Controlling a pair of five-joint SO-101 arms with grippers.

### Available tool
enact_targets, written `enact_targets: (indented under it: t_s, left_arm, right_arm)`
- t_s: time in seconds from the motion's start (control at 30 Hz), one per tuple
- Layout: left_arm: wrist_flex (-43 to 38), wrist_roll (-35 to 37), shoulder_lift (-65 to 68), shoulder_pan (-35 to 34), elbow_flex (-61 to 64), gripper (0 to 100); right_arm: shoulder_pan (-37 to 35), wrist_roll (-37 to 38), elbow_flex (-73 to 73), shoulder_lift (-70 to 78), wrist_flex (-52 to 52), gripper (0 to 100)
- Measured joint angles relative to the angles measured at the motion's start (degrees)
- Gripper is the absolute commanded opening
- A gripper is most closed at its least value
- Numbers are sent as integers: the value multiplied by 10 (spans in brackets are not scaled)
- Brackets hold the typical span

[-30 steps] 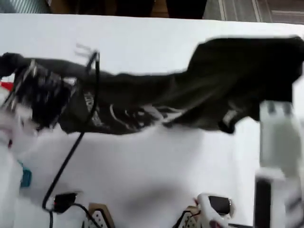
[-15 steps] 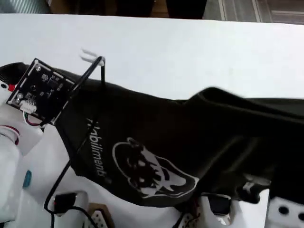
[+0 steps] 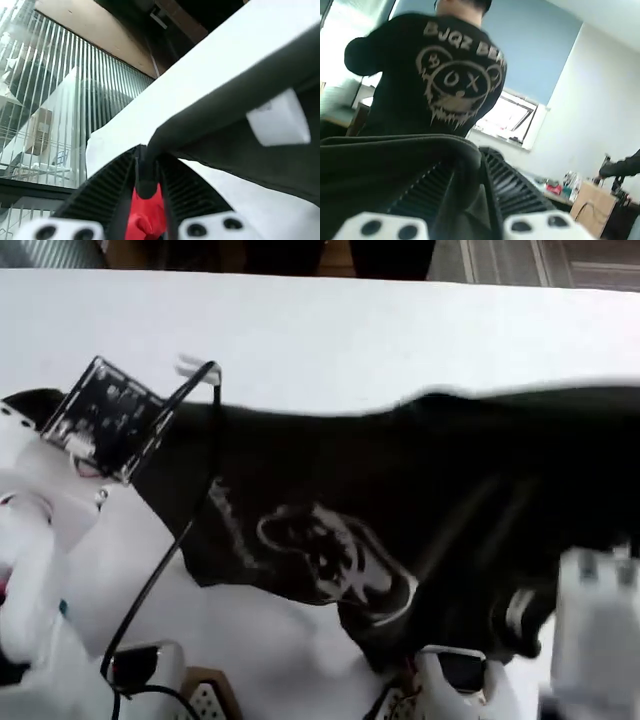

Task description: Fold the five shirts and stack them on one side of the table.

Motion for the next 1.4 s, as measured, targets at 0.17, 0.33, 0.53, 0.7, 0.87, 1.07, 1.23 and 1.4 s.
enact_targets:
  t_s: [0.17, 0.33, 0.53, 0.7, 0.87, 1.07, 1.23, 1.4]
  left_arm:
    - [-72, -1, 3, 0, 66, 25]
    - [-155, -1, 5, 0, 98, 24]
    - [-128, -1, 11, 0, 49, 24]
    - [-50, -1, 10, 0, -16, 24]
    - [11, -1, 9, 0, -66, 24]
    - [46, -1, 3, -2, -127, 24]
    - [47, -1, -12, -4, -134, 24]
    - [47, -1, -58, -4, -77, 24]
  right_arm:
    - [0, -18, 0, 83, 0, 21]
    - [0, -25, 1, 164, 0, 21]
    - [0, -26, 3, 173, 0, 21]
    - [0, -26, 3, 109, 1, 21]
    - [-23, -26, 2, 36, 32, 21]
    - [-39, -26, 1, -33, 45, 21]
    - [-39, -26, 0, -69, 45, 21]
    - [-39, -26, -5, -76, 45, 21]
